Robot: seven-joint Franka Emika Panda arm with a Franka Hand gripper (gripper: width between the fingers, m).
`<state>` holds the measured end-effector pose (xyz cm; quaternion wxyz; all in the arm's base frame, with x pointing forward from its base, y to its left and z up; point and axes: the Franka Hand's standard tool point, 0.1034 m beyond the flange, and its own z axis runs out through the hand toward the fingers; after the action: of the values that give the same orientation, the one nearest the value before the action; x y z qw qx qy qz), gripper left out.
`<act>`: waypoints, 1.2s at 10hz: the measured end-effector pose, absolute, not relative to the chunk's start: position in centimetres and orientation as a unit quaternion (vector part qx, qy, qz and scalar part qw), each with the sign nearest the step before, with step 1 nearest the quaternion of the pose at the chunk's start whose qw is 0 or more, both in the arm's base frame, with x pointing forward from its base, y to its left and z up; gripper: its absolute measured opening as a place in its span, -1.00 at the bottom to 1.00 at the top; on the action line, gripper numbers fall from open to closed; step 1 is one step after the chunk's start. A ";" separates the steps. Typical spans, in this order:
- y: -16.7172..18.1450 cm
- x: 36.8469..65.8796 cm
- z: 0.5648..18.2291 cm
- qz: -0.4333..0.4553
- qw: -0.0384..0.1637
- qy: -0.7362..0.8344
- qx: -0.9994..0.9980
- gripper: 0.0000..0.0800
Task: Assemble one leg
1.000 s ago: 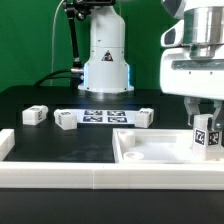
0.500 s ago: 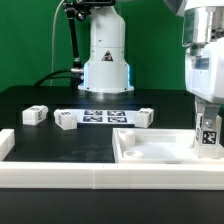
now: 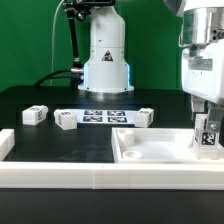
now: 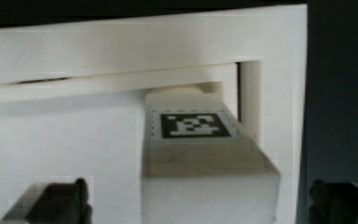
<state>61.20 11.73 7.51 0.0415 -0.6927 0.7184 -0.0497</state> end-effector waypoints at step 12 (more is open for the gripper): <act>10.4 63.2 8.0 -0.052 0.004 0.202 -0.978 0.62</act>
Offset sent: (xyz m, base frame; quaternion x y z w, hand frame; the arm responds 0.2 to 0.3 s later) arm 0.0157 0.0027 0.0019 0.0005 -0.0458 -0.3071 0.9506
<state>63.25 10.36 7.95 0.0037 -0.9780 0.2021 -0.0521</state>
